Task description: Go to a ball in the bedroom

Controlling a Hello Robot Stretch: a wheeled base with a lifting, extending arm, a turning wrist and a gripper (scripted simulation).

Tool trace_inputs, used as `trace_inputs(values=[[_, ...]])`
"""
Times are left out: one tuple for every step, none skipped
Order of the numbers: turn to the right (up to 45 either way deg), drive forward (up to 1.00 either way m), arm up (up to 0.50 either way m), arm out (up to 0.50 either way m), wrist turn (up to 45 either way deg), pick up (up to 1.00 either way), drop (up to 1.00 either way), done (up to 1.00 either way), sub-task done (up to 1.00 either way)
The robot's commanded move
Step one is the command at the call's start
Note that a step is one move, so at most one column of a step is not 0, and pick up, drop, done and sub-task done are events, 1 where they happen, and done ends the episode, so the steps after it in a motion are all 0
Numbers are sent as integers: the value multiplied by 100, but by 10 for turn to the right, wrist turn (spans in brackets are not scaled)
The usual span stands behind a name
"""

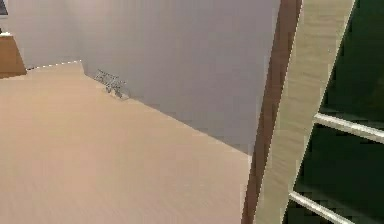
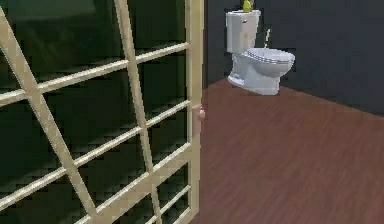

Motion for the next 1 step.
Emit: trace_inputs(values=[[-450,0,0,0,0,0,0,0,0]])
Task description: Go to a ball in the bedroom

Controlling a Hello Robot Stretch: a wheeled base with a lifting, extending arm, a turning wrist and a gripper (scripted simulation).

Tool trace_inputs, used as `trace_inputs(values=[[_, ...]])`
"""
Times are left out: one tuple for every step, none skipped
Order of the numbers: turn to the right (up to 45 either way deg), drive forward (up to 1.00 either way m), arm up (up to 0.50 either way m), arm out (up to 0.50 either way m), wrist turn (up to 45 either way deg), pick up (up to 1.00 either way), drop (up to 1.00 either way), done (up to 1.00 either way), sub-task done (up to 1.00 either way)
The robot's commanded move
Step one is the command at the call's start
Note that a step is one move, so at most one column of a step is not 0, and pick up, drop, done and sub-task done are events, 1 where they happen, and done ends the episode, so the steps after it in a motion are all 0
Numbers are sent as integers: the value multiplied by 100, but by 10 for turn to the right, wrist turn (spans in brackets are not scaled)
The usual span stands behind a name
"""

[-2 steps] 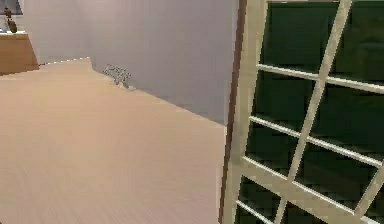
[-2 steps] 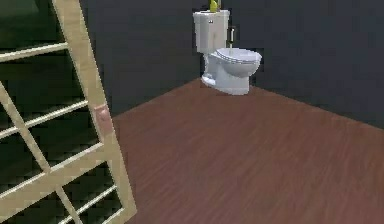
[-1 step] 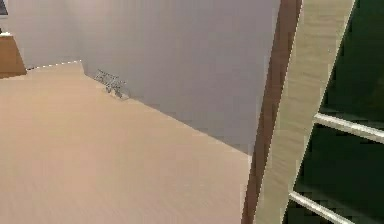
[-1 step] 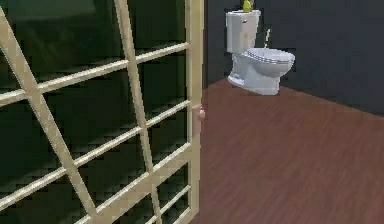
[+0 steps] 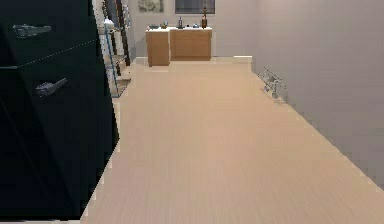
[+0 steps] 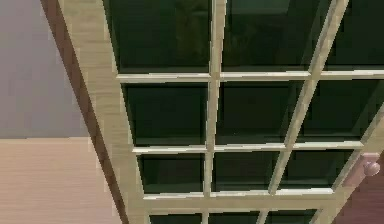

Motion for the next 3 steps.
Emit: trace_inputs(values=[[0,30,0,0,0,0,0,0,0],[-60,0,0,0,0,0,0,0,0],[0,100,0,0,0,0,0,0,0]])
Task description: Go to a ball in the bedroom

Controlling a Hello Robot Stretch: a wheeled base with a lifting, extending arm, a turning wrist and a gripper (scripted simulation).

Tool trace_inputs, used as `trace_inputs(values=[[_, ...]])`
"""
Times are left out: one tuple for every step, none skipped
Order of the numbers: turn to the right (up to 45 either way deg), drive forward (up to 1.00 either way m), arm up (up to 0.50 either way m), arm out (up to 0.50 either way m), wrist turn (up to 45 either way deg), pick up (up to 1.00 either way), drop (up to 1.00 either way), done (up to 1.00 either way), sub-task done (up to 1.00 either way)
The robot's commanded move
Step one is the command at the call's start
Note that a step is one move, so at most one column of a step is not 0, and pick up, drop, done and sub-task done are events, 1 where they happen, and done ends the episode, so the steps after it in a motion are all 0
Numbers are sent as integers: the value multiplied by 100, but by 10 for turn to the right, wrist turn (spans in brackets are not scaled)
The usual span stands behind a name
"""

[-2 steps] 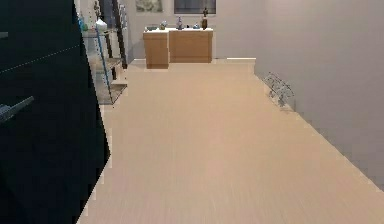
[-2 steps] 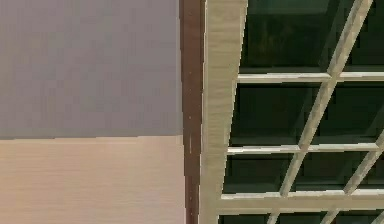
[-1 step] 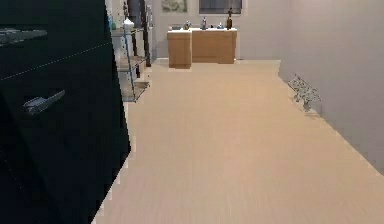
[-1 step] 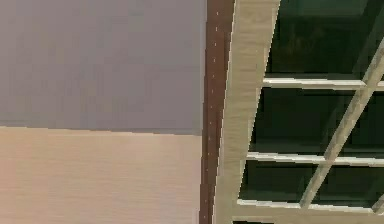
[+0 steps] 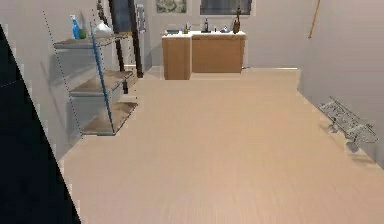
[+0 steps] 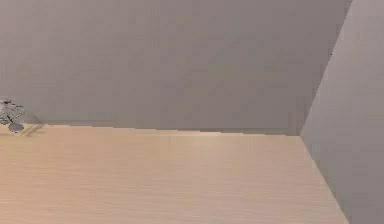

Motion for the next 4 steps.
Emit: trace_inputs(values=[[-30,0,0,0,0,0,0,0,0],[0,95,0,0,0,0,0,0,0],[0,100,0,0,0,0,0,0,0],[-30,0,0,0,0,0,0,0,0]])
